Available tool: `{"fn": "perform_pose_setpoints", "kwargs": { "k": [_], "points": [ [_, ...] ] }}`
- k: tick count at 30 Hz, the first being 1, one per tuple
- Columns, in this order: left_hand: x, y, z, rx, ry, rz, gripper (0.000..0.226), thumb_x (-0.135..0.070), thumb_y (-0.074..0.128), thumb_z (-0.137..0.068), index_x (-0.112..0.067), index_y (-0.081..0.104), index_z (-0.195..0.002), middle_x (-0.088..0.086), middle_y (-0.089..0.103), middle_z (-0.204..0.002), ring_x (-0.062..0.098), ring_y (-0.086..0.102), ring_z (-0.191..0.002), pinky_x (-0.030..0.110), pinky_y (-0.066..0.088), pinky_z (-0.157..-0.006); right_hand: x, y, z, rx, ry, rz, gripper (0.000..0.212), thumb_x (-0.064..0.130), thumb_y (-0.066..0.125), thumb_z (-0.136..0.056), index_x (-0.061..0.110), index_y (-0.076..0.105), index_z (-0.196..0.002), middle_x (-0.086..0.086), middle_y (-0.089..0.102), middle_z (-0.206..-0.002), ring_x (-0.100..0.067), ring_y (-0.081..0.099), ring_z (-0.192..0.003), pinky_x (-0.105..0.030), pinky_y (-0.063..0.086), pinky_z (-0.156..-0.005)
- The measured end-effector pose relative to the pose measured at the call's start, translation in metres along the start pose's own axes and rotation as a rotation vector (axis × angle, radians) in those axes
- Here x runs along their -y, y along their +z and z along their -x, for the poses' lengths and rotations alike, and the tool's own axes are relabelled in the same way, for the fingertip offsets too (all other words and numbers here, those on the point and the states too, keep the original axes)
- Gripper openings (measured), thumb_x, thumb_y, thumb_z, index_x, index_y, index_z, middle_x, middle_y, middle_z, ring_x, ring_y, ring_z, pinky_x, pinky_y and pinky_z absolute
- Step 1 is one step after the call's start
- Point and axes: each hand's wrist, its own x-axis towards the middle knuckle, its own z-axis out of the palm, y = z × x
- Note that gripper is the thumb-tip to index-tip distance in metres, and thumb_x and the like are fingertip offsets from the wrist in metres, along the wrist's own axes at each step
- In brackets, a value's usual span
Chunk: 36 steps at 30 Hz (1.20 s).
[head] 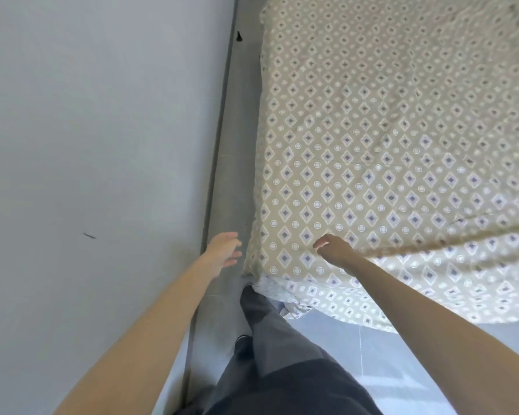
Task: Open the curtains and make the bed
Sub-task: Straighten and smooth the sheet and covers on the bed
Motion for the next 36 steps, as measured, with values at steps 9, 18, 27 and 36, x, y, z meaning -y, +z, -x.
{"fn": "perform_pose_setpoints", "kwargs": {
  "k": [9, 18, 27, 36],
  "points": [
    [0.006, -0.004, -0.114, -0.028, -0.177, 0.048, 0.037, -0.008, 0.039, -0.099, -0.013, 0.048, -0.135, 0.008, 0.056, -0.127, 0.019, 0.052, -0.102, 0.034, 0.044, -0.095, 0.021, 0.045, -0.072, 0.031, -0.012, 0.034, 0.039, -0.002, 0.039, -0.088, 0.011, 0.064, -0.114, -0.005, 0.056, -0.131, -0.026, 0.053, -0.118, -0.029, 0.044, -0.086],
    [0.062, 0.021, -0.248, 0.034, -0.342, 0.011, 0.043, -0.009, 0.039, -0.099, -0.017, 0.043, -0.141, 0.005, 0.049, -0.134, 0.022, 0.048, -0.115, 0.032, 0.041, -0.092, 0.008, 0.147, -0.179, -0.341, -0.146, 0.213, 0.029, 0.006, 0.046, -0.09, 0.017, 0.058, -0.114, -0.006, 0.056, -0.112, -0.026, 0.05, -0.106, -0.04, 0.043, -0.088],
    [0.119, 0.065, -0.328, 0.108, -0.373, -0.145, 0.038, -0.029, 0.037, -0.102, -0.011, 0.043, -0.135, 0.005, 0.05, -0.121, 0.019, 0.043, -0.094, 0.029, 0.036, -0.077, -0.035, 0.206, -0.238, -0.679, -0.381, 0.341, 0.018, 0.016, 0.046, -0.087, 0.014, 0.061, -0.098, -0.009, 0.054, -0.092, -0.03, 0.049, -0.08, -0.034, 0.035, -0.073],
    [0.158, 0.059, -0.351, 0.217, -0.375, 0.02, 0.071, -0.068, 0.059, -0.074, -0.017, 0.061, -0.122, 0.002, 0.068, -0.116, 0.023, 0.062, -0.109, 0.036, 0.041, -0.106, -0.046, 0.203, -0.243, -0.634, -0.48, 0.265, 0.019, 0.014, 0.045, -0.087, 0.014, 0.059, -0.099, -0.007, 0.054, -0.094, -0.025, 0.047, -0.082, -0.033, 0.035, -0.077]
  ]
}}
